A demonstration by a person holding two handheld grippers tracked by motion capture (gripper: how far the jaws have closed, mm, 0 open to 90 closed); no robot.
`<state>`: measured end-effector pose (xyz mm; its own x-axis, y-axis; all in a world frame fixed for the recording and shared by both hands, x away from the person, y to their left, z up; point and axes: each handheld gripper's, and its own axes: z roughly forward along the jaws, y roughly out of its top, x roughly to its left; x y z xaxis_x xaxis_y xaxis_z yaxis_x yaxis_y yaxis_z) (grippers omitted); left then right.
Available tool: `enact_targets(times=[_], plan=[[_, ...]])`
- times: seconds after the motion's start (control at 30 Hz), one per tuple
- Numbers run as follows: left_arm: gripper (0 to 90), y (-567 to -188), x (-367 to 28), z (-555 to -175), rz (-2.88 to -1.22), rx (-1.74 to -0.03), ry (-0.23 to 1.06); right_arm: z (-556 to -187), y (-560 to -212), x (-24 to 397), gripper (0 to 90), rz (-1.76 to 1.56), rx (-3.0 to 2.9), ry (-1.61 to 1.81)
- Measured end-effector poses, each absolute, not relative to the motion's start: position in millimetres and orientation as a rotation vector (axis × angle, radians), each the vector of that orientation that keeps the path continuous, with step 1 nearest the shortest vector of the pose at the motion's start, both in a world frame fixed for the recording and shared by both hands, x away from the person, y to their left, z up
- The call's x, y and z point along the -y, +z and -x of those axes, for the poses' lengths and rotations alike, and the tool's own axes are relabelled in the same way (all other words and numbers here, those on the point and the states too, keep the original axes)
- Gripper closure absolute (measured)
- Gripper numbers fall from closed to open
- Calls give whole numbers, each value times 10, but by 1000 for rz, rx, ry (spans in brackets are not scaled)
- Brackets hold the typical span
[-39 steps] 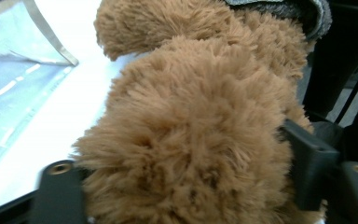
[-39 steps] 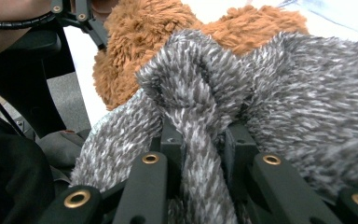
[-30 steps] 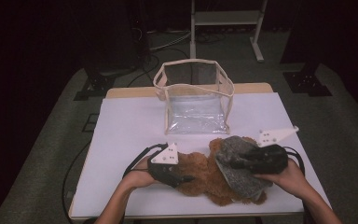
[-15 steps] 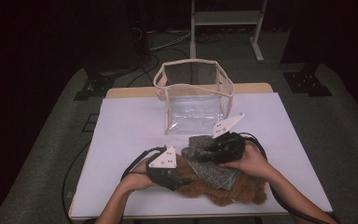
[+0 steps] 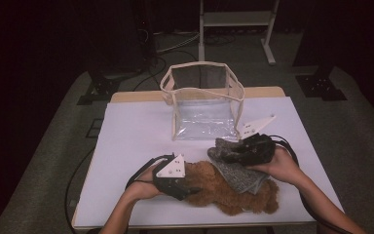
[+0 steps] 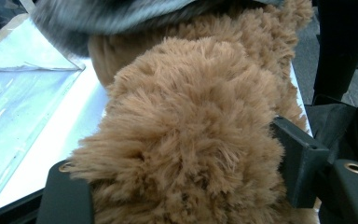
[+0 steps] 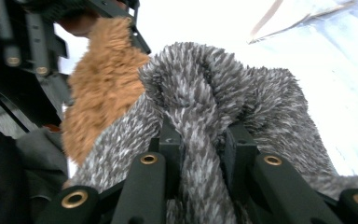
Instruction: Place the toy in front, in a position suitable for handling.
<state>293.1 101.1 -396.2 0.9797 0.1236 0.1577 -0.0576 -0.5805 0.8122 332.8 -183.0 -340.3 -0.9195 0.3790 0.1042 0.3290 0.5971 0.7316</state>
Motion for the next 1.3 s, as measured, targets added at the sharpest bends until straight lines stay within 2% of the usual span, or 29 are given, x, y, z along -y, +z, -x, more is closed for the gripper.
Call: enact_targets(times=[0.17, 0.33, 0.4, 0.57, 0.73, 0.97, 1.07, 1.17, 1.3], plan=[[310, -3972, -1024, -2942, -2170, -58, 240, -3447, -3529, 1969, 726, -689, -2750, 1213], [310, -3970, -1000, -2943, -2165, -55, 245, -3327, -3628, 2475, 726, -849, -2695, 1219], [310, -3966, -1001, -2942, -2172, -54, 244, -3246, -3561, 2518, 726, -841, -2678, 1251], [310, -3975, -1014, -2945, -2172, -64, 245, -3152, -3371, 2139, 726, -647, -2697, 1334], [311, -3994, -1035, -2947, -2167, -73, 237, -3179, -3480, 1941, 726, -591, -2741, 1266], [312, -3994, -1023, -2969, -2159, -85, 232, -3241, -3684, 2679, 729, -894, -2632, 1318], [312, -3995, -1031, -2966, -2164, -71, 232, -3204, -3638, 2765, 731, -933, -2609, 1352], [311, -3992, -1026, -2959, -2167, -76, 234, -3022, -3471, 2445, 731, -743, -2656, 1415], [312, -3994, -1024, -2947, -2169, -84, 238, -3031, -3548, 2204, 730, -620, -2715, 1282]])
